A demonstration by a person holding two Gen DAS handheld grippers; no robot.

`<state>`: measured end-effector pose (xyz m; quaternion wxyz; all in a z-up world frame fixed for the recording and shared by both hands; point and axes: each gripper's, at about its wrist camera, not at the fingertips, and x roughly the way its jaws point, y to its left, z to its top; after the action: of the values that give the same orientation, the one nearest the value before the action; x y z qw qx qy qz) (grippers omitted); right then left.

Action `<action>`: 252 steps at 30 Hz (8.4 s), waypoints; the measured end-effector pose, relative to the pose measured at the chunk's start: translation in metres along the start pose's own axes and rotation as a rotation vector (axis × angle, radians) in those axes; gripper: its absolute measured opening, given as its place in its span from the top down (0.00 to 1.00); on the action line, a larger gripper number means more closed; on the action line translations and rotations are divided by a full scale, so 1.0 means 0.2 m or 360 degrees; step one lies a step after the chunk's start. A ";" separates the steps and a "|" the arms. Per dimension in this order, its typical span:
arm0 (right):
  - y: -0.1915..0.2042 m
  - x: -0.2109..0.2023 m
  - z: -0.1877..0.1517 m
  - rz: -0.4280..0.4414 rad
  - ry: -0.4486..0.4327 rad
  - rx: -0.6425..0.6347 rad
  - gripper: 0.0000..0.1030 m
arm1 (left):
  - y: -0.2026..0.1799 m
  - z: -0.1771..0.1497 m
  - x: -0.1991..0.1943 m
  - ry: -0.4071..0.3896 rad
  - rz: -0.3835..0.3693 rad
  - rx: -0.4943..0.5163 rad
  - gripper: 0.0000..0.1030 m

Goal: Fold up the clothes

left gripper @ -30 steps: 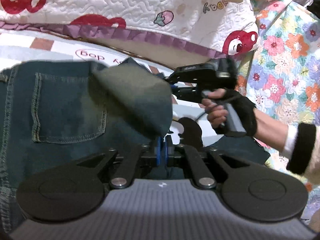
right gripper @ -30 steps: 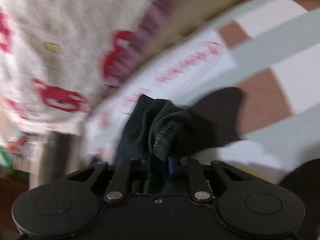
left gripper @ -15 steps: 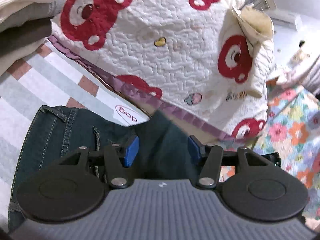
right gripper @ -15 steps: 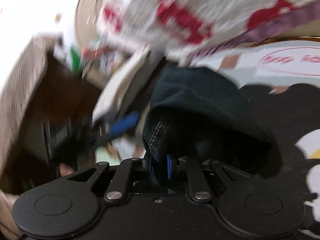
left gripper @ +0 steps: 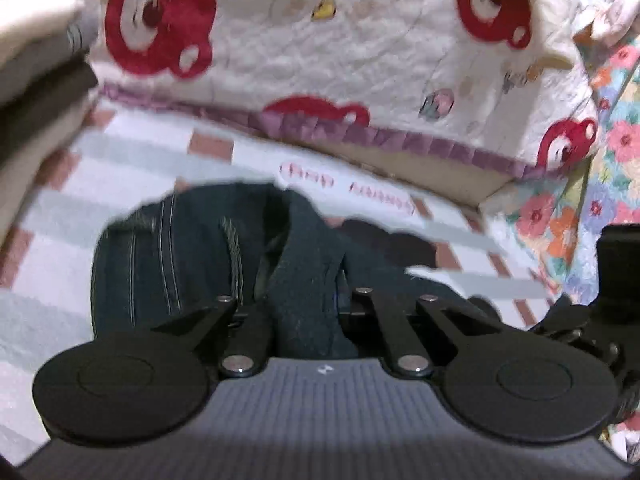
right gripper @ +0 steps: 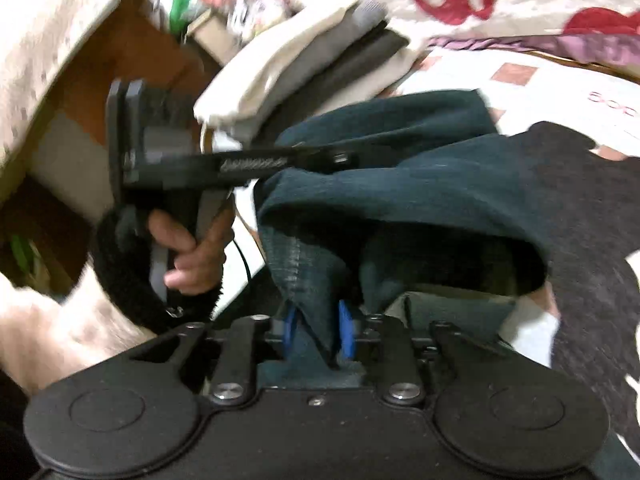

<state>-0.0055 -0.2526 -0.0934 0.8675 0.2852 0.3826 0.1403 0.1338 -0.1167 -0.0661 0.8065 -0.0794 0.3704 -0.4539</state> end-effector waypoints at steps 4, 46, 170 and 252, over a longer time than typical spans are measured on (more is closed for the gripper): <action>-0.18 -0.26 0.02 0.0037 -0.0287 0.0310 0.59 | -0.03 0.03 -0.07 -0.0082 0.0058 0.0082 0.96; 0.00 -0.66 0.38 -0.1785 -0.1067 -0.0412 0.97 | 0.21 0.06 -0.09 -0.0316 0.0124 -0.0161 0.40; -1.72 -1.87 -0.46 -0.1988 -0.0961 0.1012 0.58 | -0.48 0.02 1.15 0.0558 0.0098 0.0544 0.45; -1.12 -1.19 0.26 -0.1755 -0.0426 0.0137 0.97 | -0.34 0.03 1.01 0.0505 -0.0027 0.0215 0.40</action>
<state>-0.1198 -0.5604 -0.0612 0.8410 0.0936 0.3670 -0.3863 0.1549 -0.3164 -0.1357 0.7376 0.0444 0.4611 -0.4913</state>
